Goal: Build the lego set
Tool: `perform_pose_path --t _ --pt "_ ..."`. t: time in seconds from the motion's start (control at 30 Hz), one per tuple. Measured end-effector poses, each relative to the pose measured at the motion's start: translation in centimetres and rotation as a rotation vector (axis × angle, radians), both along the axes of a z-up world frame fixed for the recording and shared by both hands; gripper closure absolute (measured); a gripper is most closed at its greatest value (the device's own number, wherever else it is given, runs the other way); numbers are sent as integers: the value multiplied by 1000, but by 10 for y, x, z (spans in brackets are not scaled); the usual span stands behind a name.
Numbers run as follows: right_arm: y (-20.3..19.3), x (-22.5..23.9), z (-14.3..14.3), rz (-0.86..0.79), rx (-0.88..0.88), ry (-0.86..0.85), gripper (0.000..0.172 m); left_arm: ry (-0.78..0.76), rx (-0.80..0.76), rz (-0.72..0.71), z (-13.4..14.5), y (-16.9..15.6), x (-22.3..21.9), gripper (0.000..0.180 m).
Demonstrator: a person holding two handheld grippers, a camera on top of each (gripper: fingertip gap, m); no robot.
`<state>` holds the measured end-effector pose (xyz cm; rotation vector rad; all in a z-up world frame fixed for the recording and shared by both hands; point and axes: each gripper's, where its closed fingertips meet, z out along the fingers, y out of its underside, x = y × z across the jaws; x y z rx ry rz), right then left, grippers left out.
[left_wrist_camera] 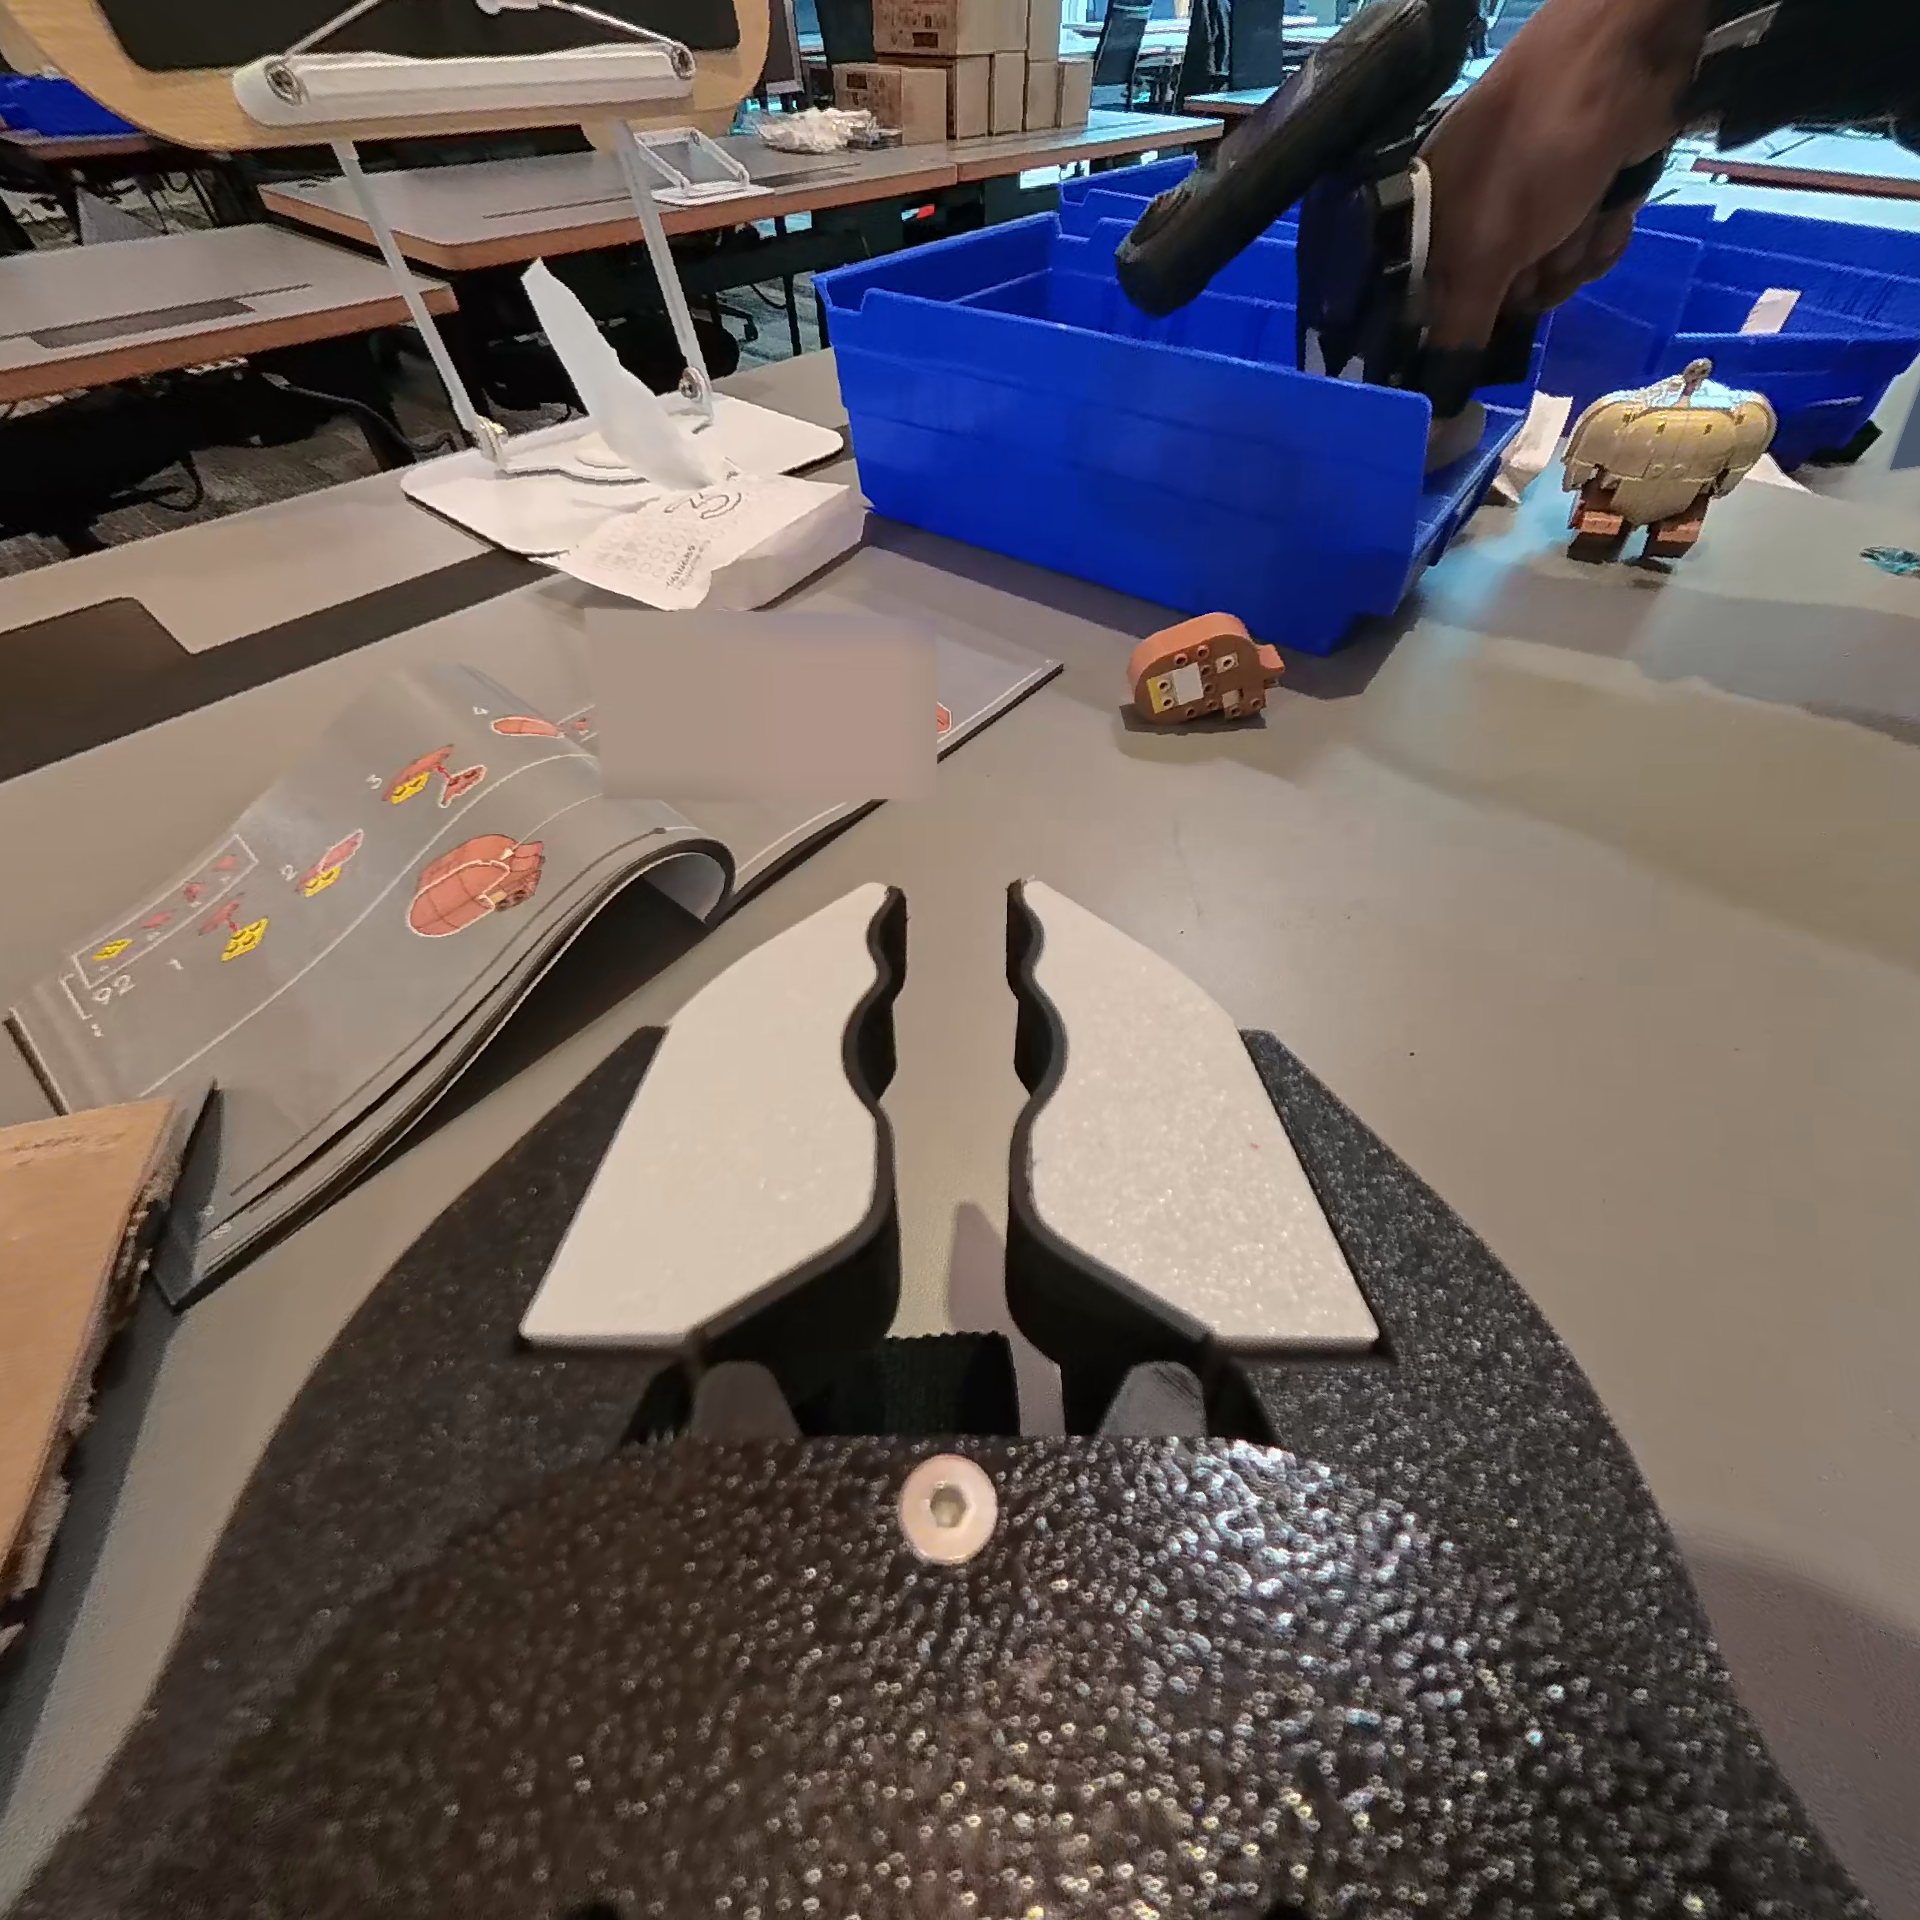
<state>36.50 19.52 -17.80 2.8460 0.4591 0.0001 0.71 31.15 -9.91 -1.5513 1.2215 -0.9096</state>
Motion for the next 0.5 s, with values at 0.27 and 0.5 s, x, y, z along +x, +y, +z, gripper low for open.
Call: perform_pose_path --t 0.27,0.5 --pt "27 -41 71 -14 418 155 156 27 11 18 -4 8 -7 163" --pt "27 -197 107 248 749 397 156 120 32 35 -19 22 -14 163"
